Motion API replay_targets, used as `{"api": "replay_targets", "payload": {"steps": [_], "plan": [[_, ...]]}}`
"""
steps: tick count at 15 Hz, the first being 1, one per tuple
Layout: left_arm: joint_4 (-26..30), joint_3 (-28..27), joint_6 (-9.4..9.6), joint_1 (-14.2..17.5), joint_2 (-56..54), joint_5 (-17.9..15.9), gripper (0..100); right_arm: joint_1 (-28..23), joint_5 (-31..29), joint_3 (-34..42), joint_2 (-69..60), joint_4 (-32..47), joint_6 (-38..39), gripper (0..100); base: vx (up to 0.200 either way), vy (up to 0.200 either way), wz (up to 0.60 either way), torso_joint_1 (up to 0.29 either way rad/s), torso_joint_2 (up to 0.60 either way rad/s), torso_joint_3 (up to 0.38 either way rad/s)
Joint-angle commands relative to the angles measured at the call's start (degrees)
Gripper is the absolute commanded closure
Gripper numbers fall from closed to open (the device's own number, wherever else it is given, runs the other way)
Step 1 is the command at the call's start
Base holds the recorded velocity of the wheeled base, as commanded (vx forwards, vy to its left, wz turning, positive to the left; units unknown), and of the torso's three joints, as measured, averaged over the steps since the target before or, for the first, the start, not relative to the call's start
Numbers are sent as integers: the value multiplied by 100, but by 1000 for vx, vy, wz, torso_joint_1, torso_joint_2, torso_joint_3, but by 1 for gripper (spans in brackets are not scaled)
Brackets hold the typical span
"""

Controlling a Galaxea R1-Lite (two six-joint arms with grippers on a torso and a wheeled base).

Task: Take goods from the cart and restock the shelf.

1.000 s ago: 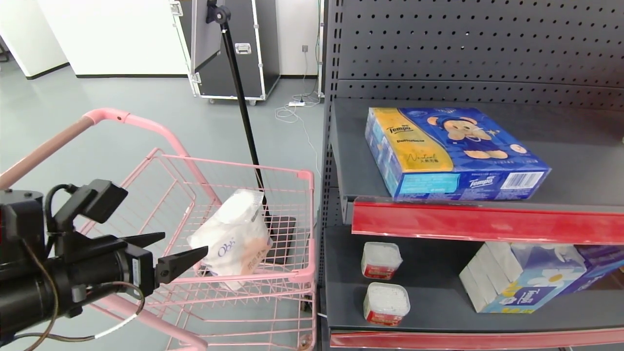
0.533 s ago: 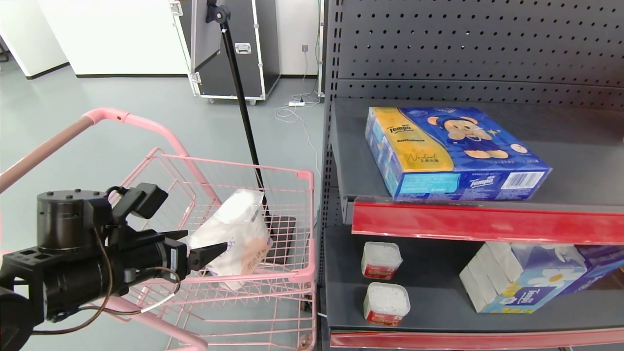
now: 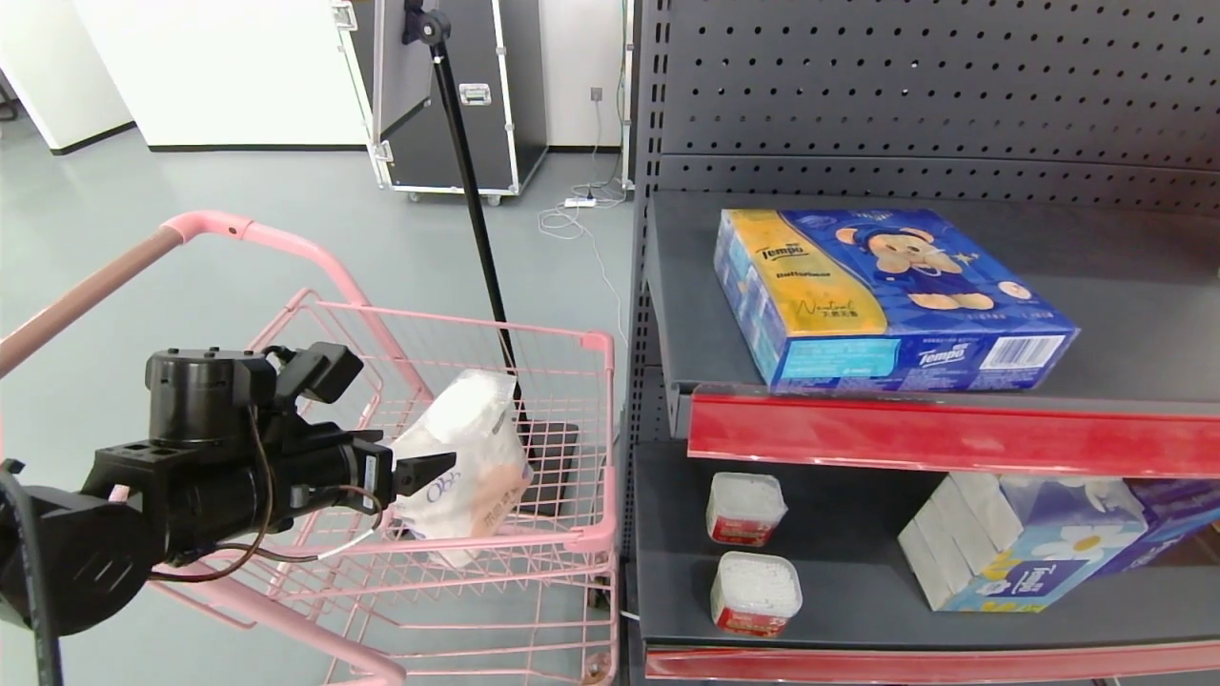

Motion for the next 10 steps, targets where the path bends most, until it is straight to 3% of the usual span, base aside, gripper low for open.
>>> {"api": "replay_targets", "payload": {"steps": [1, 3, 8, 10], "plan": [[-8, -102, 39, 8, 169, 7, 0, -1, -1, 0, 0, -1, -2, 0, 0, 0, 0, 0, 0, 0], [-8, -102, 276, 70, 116, 7, 0, -1, 8, 0, 0, -1, -2, 0, 0, 0, 0, 0, 0, 0], [186, -75, 364, 96, -376, -2, 0, 7, 25, 0, 0, -1, -11, 0, 0, 0, 0, 0, 0, 0], [379, -84, 707, 149, -517, -2, 0, 7, 25, 0, 0, -1, -11, 0, 0, 0, 0, 0, 0, 0]]}}
